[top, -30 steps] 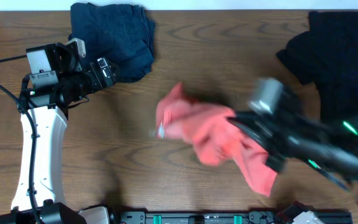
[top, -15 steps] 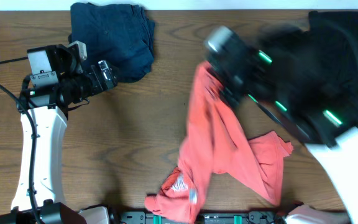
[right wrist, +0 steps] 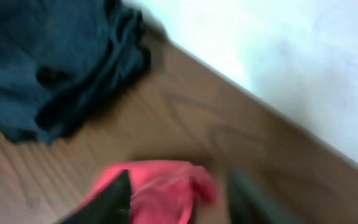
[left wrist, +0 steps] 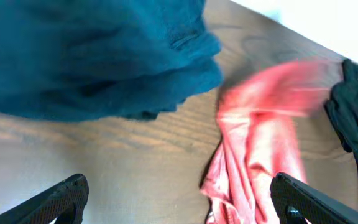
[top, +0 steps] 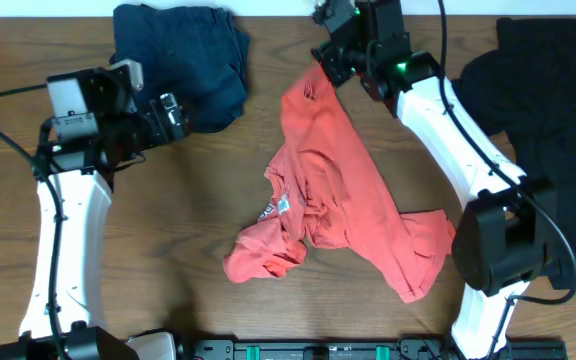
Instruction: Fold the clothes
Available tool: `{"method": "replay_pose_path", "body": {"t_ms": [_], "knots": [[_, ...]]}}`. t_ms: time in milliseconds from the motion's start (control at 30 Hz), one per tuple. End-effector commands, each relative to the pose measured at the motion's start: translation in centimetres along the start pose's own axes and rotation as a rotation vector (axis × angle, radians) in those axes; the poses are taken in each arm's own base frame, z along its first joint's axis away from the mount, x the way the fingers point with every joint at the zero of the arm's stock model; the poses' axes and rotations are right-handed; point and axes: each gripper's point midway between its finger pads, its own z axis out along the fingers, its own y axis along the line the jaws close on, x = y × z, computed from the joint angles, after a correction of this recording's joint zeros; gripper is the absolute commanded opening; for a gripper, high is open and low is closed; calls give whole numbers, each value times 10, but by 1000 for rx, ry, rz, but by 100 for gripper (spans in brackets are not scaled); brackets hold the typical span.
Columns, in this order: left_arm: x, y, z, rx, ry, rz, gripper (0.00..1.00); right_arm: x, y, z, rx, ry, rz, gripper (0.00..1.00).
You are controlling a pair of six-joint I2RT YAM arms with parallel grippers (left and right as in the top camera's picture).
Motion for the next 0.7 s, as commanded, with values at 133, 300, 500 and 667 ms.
{"method": "replay_pose_path", "body": {"t_ms": [133, 300, 500, 667], "knots": [[-9, -63, 17, 95, -63, 188, 95, -43, 15, -109, -73, -47, 77, 74], [-9, -71, 24, 63, -80, 212, 95, 10, 42, -177, -116, 190, 144, 81], [-5, -66, 34, 56, -52, 186, 95, 92, 70, -213, -185, 550, 241, 82], [0, -60, 45, 47, -22, 160, 95, 139, 81, -209, -182, 711, 291, 75]]}}
